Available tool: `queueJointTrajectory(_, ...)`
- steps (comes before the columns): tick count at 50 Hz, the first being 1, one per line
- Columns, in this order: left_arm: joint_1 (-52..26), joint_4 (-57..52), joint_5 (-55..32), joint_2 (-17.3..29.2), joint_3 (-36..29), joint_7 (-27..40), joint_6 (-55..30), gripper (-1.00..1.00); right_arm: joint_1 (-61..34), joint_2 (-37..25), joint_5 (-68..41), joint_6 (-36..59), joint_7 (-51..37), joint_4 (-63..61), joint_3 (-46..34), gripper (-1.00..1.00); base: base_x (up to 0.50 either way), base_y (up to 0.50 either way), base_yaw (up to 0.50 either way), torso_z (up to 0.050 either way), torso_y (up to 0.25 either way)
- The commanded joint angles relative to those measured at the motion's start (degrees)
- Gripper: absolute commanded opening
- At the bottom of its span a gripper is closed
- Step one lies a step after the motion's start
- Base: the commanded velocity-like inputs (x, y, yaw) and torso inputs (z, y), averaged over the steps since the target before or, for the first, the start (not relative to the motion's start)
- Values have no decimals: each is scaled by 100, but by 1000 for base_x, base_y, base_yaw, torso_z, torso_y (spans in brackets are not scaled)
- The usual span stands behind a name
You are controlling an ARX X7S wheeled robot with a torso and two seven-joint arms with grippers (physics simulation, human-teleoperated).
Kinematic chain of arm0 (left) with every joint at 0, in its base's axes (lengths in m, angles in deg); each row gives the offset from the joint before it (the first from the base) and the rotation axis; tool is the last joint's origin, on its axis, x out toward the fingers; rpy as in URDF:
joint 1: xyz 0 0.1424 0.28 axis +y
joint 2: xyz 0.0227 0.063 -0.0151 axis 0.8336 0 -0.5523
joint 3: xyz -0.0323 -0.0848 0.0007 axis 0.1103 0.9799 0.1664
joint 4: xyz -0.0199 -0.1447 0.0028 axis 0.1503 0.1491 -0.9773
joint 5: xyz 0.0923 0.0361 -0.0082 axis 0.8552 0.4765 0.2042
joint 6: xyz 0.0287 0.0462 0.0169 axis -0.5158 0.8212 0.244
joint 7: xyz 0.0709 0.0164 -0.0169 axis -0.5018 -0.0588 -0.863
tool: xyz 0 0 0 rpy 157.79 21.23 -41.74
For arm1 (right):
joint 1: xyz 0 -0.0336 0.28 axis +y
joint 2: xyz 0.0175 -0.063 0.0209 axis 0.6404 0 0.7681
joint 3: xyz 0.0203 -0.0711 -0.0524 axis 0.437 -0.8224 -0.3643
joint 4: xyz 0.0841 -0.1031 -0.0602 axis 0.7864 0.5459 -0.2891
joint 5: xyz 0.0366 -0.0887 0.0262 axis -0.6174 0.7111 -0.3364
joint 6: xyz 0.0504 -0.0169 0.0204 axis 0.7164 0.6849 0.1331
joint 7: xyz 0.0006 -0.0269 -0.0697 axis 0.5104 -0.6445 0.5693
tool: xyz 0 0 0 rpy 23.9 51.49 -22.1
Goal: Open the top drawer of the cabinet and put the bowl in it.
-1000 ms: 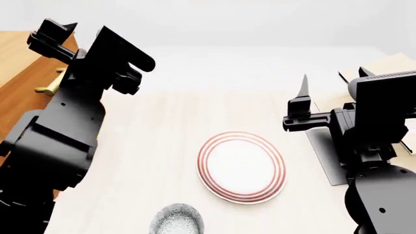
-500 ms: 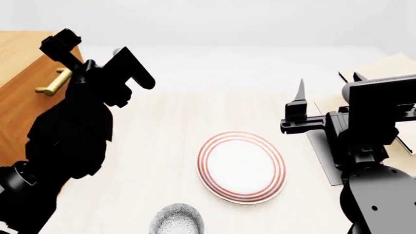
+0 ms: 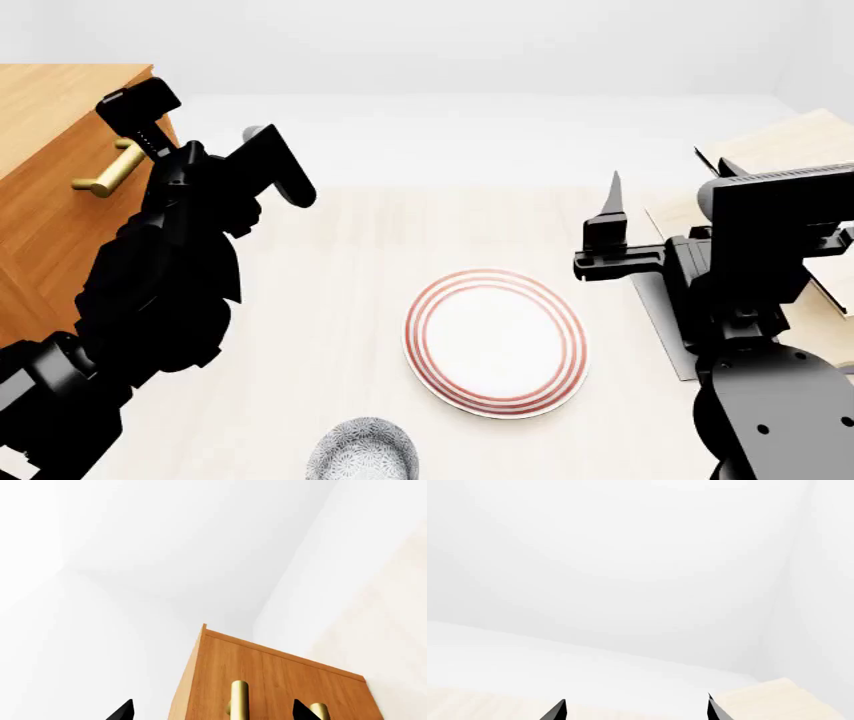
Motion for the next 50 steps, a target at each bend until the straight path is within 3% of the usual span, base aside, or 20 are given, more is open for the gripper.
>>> queueJointTrajectory(1,37,116,45,5,-115,-18,-46,100,149,0,-63,-199,32,77,104,100,0,0,0,0,0)
queueJointTrajectory(50,142,1920,-172,-242,244,435,619,100,401,-15,-164,-564,-27,317,187,100,0,0,0,0,0)
